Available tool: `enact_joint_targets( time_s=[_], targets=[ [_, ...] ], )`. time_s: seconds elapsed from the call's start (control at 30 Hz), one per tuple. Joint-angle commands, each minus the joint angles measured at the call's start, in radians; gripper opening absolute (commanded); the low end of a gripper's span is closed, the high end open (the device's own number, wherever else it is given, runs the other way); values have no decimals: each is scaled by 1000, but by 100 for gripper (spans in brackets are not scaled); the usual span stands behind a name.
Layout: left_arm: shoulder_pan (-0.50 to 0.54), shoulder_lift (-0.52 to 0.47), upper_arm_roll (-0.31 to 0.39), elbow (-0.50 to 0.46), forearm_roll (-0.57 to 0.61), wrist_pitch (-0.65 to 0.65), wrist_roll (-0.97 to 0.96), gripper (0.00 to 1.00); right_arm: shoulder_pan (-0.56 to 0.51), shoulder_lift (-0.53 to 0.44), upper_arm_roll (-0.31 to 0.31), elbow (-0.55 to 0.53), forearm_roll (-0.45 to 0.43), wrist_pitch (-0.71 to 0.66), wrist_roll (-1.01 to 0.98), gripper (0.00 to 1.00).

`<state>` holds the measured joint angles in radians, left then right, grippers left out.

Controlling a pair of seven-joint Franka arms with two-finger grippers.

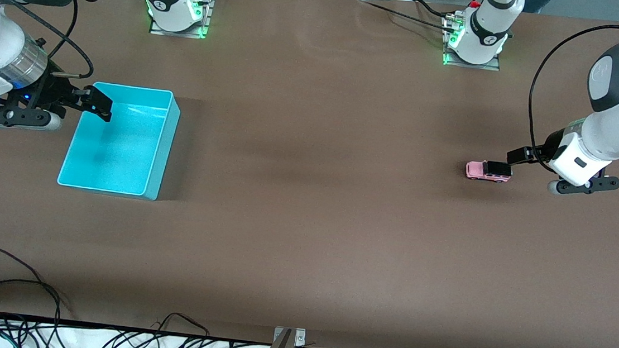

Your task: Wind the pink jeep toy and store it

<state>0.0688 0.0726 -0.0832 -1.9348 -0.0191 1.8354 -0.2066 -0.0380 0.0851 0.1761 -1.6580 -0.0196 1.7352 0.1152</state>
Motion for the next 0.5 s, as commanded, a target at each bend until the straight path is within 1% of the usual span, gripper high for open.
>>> enact_joint_targets(
  time_s=[0.0,0.27,0.47],
  targets=[
    [3,-31,-3,-29,21,13,23,100,0,5,6,18,-19,-8,1,100],
    [3,-20,-3,-88,21,28,26,100,0,5,6,18,-19,-6,1,100],
    [3,-25,-3,-197,21,162,26,100,0,5,6,18,-19,-6,1,100]
  ],
)
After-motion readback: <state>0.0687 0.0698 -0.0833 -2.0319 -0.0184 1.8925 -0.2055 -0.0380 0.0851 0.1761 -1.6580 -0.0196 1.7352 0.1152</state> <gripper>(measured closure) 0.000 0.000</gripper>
